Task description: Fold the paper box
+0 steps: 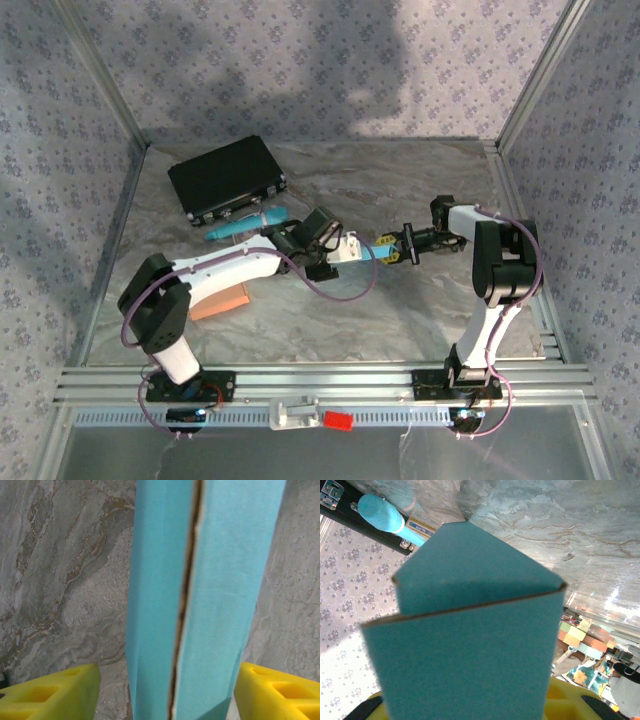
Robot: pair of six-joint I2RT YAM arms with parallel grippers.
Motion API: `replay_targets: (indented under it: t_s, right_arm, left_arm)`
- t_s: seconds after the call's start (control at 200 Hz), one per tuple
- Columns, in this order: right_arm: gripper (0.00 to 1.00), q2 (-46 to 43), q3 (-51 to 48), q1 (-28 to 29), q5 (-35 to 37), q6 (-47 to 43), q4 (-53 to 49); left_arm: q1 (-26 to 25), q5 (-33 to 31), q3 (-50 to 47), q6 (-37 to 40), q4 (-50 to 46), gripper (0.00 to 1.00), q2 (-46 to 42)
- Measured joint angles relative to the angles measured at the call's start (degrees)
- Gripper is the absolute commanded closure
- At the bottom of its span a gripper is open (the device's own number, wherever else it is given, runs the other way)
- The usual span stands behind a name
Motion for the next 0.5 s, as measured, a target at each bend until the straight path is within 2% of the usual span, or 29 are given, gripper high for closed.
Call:
replay_targets:
  t_s: [0.125,0.22,0.5]
  right_arm:
    - [0.68,0.00,0.00,0.00,-0.04,0.00,-0.11]
    - [0.63,0.00,0.00,0.00,0.00,0.02,-0.13]
    - [0.47,0.00,0.00,-0.07,0.79,-0.02,-0.46]
  left_arm:
    - [0.00,0.02,0.70,-0.46,-0.11,0.38,0.70]
    - [0.00,0.07,1.40,-0.70,-0.70,0.45,0.83]
    - [0.00,0.96,2.71,-0.98,-4.15,0.51,0.83]
